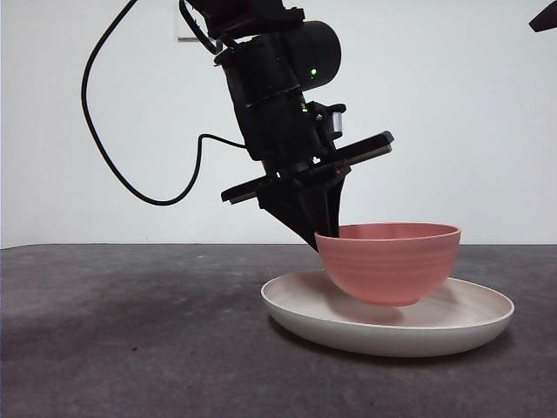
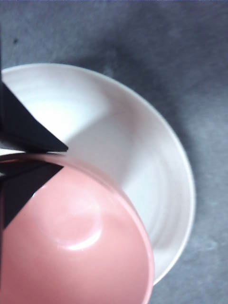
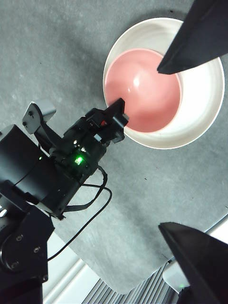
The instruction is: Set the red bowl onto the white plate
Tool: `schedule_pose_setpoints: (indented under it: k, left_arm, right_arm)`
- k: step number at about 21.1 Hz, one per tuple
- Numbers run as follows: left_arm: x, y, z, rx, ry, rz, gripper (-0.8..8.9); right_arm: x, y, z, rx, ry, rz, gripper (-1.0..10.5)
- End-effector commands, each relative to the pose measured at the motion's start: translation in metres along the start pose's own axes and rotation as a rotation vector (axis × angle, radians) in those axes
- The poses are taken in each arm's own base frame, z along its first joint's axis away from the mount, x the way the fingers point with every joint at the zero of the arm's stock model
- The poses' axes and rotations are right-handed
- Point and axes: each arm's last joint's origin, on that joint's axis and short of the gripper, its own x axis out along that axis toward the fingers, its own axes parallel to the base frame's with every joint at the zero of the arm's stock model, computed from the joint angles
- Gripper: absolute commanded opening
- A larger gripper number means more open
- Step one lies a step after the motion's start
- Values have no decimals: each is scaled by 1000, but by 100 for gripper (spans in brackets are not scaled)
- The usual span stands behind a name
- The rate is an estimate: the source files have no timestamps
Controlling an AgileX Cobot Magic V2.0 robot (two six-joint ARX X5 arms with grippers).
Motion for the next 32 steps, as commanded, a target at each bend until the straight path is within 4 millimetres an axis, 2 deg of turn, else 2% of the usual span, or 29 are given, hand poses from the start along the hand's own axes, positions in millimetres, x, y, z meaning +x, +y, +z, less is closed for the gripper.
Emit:
schedule_pose_setpoints:
  k: [1, 5, 11, 19, 20, 22, 26, 28, 32]
  left_arm:
    - [6, -5, 5, 25, -20, 34, 15]
    - [6, -5, 2, 29, 3, 50, 15]
    - [18, -6, -1, 45, 30, 53, 15]
    - [18, -8, -2, 70, 34, 51, 42]
    - [18, -8, -2, 68, 36, 52, 112]
    - [18, -7, -2, 54, 35, 53, 314]
    - [10, -6, 3, 47, 48, 59, 498]
    - [-1, -8, 6, 89, 73, 63, 533]
    - [-22, -11, 6, 161, 158, 74, 531]
  right_arm:
    - [-1, 2, 4, -23, -14, 7, 501]
    - [-1, 2, 4, -23, -14, 7, 501]
    - [-1, 2, 4, -24, -14, 7, 501]
    - [-1, 2, 4, -24, -14, 7, 501]
    - [-1, 2, 4, -24, -14, 7, 501]
    - [-1, 2, 4, -23, -14, 7, 501]
    - [-1, 2, 4, -23, -12, 7, 501]
    - [-1, 2, 4, -23, -12, 7, 501]
    - [-1, 2, 4, -23, -12, 7, 501]
